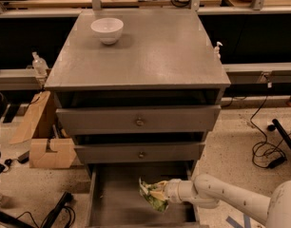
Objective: Place green jalapeno chip bag into bottom drawer
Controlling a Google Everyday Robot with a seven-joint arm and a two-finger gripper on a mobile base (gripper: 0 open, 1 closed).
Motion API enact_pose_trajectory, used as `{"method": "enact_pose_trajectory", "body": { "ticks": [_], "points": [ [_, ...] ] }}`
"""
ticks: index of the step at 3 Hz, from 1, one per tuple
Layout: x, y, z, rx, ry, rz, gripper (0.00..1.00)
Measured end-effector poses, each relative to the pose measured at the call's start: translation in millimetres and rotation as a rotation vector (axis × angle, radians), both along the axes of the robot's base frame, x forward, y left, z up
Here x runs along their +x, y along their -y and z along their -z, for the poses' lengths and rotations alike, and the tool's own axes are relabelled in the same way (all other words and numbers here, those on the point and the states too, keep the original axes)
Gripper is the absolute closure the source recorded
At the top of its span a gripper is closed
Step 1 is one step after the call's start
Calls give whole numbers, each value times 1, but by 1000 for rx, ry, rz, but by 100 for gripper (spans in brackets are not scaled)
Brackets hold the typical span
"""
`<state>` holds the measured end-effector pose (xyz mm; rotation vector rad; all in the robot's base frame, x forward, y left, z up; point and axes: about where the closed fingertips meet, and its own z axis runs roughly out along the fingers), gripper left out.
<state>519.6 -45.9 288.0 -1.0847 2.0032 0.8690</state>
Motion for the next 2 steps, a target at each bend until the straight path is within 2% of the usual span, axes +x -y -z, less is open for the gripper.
{"method": "enact_pose_trajectory", "body": {
  "ticks": [2],
  "points": [
    [-1,-4,1,4,-3,-5,16]
  ]
}}
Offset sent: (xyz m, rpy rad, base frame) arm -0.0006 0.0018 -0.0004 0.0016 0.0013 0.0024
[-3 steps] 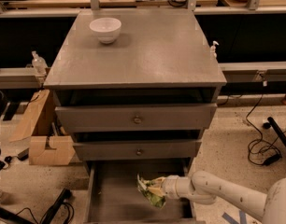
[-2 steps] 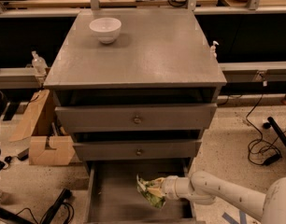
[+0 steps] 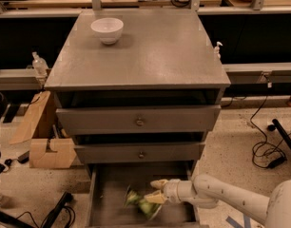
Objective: Place green jalapeno chip bag into bottom drawer
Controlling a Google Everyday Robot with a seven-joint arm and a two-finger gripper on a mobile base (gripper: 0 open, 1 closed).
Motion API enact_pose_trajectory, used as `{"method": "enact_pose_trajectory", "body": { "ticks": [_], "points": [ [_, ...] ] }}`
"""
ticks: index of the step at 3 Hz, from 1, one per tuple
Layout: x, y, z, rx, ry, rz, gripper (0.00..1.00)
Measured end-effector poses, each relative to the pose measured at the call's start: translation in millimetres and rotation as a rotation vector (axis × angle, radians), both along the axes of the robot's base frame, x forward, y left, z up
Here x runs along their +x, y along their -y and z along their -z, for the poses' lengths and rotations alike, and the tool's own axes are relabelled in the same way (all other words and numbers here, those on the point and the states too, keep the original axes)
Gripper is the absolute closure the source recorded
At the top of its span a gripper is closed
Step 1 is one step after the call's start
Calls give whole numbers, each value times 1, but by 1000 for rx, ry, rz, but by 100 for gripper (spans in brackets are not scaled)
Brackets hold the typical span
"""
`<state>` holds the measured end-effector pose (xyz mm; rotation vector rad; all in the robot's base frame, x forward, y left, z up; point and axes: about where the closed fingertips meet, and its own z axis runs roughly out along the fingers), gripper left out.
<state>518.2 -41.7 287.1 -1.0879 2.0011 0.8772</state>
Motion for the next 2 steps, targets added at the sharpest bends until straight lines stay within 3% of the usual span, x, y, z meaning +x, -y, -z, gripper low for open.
{"method": "enact_pose_trajectory", "body": {
  "ticks": [1,2],
  "points": [
    [-1,-2,0,2,-1,-3,0],
    [-1,-2,0,2,-1,-3,0]
  ]
}}
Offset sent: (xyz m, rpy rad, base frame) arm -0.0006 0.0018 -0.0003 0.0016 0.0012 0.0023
